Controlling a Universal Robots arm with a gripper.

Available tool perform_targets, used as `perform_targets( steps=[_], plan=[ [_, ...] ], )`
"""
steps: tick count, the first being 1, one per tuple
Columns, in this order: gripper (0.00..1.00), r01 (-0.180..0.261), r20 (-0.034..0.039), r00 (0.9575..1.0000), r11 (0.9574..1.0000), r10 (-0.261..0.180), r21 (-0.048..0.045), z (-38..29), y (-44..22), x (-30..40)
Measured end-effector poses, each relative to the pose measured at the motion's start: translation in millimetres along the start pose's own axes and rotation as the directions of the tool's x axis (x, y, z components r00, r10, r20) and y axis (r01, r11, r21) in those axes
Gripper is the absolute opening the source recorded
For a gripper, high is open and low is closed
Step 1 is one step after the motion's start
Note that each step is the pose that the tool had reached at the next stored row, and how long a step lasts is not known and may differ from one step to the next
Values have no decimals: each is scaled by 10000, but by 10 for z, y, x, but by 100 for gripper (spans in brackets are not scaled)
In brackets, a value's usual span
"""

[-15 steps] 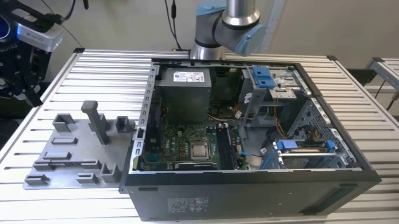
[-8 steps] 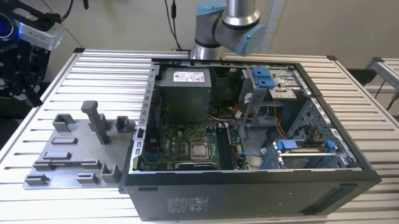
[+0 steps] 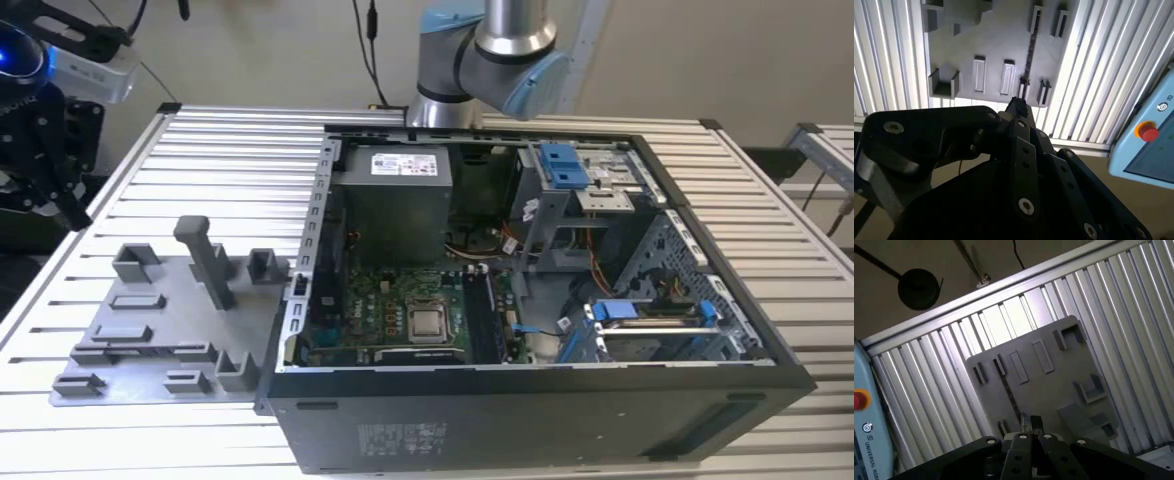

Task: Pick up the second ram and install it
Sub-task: 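Pick up the second ram and move it above second insertion slot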

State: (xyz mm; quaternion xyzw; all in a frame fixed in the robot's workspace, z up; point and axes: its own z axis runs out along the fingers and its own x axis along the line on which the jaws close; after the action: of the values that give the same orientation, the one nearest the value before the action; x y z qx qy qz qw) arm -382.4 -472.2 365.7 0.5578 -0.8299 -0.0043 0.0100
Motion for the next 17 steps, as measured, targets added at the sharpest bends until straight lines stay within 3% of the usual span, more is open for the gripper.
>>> perform_targets(
  steps=[9,17],
  plan=[
    [11,941,-16,9956,9956,-941,17,33,-4,9],
    [11,1017,-17,9948,9948,-1017,18,41,-5,10]
  ],
)
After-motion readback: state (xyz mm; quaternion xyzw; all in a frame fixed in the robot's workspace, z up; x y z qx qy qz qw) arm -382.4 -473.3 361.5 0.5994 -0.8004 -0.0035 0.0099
